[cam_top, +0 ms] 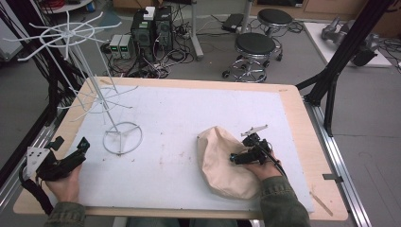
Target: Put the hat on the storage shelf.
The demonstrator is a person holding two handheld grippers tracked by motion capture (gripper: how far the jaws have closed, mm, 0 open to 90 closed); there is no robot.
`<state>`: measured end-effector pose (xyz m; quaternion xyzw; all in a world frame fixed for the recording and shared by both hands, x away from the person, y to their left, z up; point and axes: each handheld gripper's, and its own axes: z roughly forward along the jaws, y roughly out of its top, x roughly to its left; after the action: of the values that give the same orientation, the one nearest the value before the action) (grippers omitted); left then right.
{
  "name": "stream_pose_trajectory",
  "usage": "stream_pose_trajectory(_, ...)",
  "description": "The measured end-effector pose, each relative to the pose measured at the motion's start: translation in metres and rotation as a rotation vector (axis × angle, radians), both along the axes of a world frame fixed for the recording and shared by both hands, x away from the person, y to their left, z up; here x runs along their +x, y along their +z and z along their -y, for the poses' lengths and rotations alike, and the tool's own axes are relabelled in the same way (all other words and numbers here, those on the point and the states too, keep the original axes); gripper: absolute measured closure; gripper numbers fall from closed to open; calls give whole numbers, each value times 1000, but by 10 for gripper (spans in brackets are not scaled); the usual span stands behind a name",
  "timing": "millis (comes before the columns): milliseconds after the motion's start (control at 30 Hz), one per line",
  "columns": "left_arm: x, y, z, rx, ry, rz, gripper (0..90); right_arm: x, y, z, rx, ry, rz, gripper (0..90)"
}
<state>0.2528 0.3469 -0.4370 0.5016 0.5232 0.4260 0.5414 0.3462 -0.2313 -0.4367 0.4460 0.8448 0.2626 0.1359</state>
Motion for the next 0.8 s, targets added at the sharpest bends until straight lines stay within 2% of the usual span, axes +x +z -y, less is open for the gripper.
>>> stream_pose_trajectory(33, 0, 0, 0, 0, 2, -2, 142, 0, 0, 0, 0, 0, 0, 145)
stream_pose_trajectory(100, 0, 0, 0, -9, 1, -1, 142, -3, 2, -1, 10, 6, -1, 226)
stream_pose_trajectory(233, 0, -1, -1, -22, 0, -1, 142, -12, 5, -3, 29, 16, 8, 498)
stream_pose_trajectory(267, 0, -1, -1, -21, -1, -1, 142, -13, 7, -2, 23, 8, 6, 630)
stream_pose_trajectory(300, 0, -1, -1, -22, -1, -1, 142, -13, 7, -2, 23, 8, 6, 630)
stream_pose_trajectory(333, 0, -1, -1, -23, -2, 0, 142, -13, 9, -2, 21, -6, -4, 684)
stream_pose_trajectory(400, 0, -1, -1, -22, -3, 1, 142, -12, 10, -2, 12, -7, -11, 720)
stream_pose_trajectory(467, 1, -1, 0, -24, -5, -1, 142, -13, 12, -5, -19, -25, -4, 750)
stream_pose_trajectory(567, 1, -1, 0, -24, -7, -1, 142, -14, 13, -4, -25, -32, 11, 759)
stream_pose_trajectory(800, 2, -1, 0, -25, -10, 0, 142, -18, 18, 10, 72, -68, 45, 762)
